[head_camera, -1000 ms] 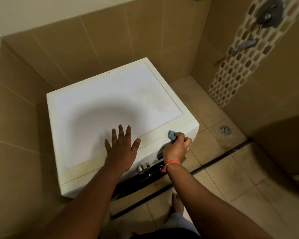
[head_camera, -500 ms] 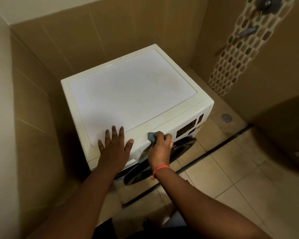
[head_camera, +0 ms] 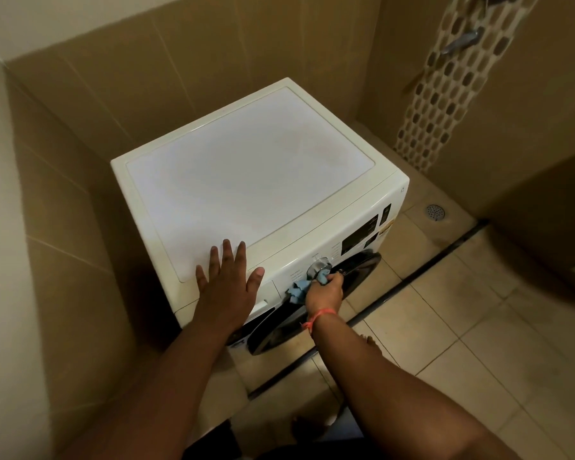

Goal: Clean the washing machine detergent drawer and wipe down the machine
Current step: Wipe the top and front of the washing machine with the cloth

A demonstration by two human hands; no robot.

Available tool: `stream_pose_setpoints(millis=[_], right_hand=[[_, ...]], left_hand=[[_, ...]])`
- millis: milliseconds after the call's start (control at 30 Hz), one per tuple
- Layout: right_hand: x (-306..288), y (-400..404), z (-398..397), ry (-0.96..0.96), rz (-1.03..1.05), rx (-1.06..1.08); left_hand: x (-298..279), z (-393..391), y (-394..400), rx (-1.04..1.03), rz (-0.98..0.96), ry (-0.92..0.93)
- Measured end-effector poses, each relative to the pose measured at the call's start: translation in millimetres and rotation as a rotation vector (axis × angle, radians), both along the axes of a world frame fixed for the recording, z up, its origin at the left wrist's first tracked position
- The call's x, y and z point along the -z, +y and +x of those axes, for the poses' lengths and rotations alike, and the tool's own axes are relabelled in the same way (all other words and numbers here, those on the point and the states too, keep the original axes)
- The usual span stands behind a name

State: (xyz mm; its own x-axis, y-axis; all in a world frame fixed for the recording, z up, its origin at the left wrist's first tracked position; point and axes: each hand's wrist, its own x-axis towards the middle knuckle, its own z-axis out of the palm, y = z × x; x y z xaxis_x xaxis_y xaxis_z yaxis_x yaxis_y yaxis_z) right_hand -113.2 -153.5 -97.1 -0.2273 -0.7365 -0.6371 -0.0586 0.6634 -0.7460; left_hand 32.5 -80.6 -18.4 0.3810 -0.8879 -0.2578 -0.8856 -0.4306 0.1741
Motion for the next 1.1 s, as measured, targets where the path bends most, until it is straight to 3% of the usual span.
stream_pose_setpoints(millis=[133,233,633,800,867,967,1100], right_hand=[[8,-3,-12,-0.034,0.065,0.031],[2,-18,-21,0.025,-0.034,0.148],[-21,13,-16,0.037,-0.224,-0.224],[-23,-7,-27,0.118,-0.351,-0.096],[-23,-24,-27,0.169,-0.36,-0.153],[-11,-33,-31,0.177,-0.256,-0.223],[5,-31,-41,-0.102,0.024,-0.14]], left_hand=[[2,6,5,0.003,0.021,-0.027],[2,9,8,-0.016,0.004,-0.021],[3,-4,6,-0.024,-0.007,0.023],[7,-6,6,-0.021,0.002,0.002],[8,-4,9,-0.029,0.011,0.0],[6,-1,12,-0.043,0.013,0.004],[6,2,15,-0.042,0.028,-0.019]])
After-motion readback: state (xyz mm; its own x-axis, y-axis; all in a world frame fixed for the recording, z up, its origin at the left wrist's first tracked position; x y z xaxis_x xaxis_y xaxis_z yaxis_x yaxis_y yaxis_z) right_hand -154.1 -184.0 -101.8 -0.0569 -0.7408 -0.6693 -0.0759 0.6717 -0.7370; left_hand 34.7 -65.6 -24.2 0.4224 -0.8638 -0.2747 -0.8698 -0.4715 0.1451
